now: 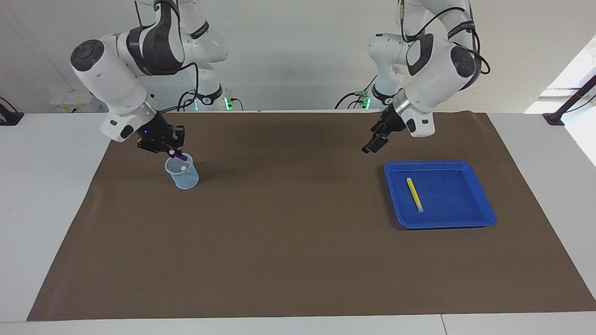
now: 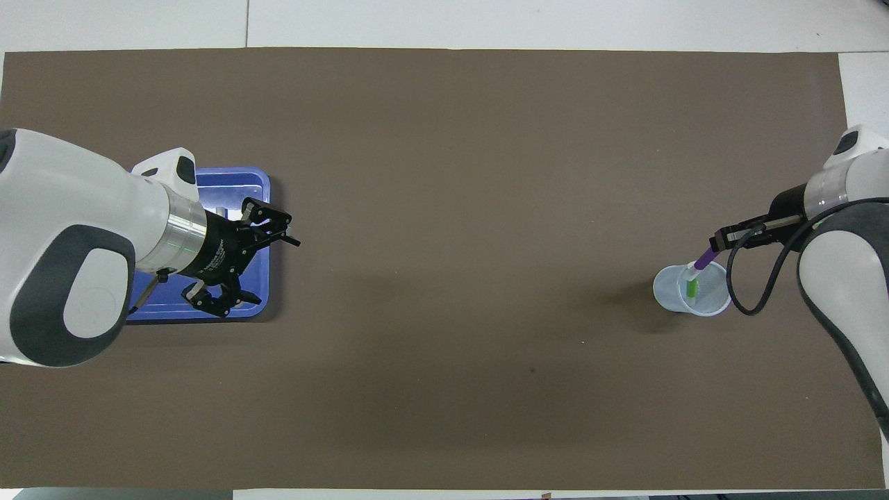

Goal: Transfer and insert pens with both arms
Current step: 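Insert the purple pen into the cup while the left gripper reaches yellow pen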

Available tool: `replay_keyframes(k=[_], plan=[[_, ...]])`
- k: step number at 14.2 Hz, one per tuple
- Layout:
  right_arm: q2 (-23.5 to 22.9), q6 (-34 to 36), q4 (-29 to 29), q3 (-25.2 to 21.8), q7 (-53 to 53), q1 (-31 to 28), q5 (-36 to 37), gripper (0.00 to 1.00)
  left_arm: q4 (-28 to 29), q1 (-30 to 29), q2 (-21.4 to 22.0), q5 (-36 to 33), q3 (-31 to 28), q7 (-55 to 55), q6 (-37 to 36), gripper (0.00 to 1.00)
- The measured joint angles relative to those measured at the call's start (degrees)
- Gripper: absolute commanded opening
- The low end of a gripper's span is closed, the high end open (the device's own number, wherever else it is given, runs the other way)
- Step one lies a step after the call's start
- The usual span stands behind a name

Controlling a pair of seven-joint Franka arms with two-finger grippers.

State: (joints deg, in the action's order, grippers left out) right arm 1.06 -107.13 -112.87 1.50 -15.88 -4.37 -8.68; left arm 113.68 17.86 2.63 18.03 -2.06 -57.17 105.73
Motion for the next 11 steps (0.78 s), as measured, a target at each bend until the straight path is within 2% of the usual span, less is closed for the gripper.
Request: replay_keyframes(k=[6, 7, 10, 11], plan=[[-0.11, -1.03, -1.91, 0.24, 0.0, 0.18, 0.01, 0.0, 0.05, -8.0, -5.33, -7.51, -0.18, 31.82, 4.03, 1.0], [-0.05, -1.03, -2.17, 0.24, 0.0, 0.18, 0.02, 0.07, 0.07, -8.63, -6.41, -7.76, -0.2, 36.19, 5.39, 1.0], [0.12, -1.01, -2.85, 0.19, -0.01, -0.27, 0.05, 0.18, 1.4, -9.58, -10.22, -11.14, -0.18, 47.39, 12.61, 1.0], [0.12, -1.0, -2.92, 0.17, -0.06, -0.59, 0.09, 0.27, 2.09, -10.03, -11.78, -12.45, -0.18, 51.56, 15.16, 1.0]])
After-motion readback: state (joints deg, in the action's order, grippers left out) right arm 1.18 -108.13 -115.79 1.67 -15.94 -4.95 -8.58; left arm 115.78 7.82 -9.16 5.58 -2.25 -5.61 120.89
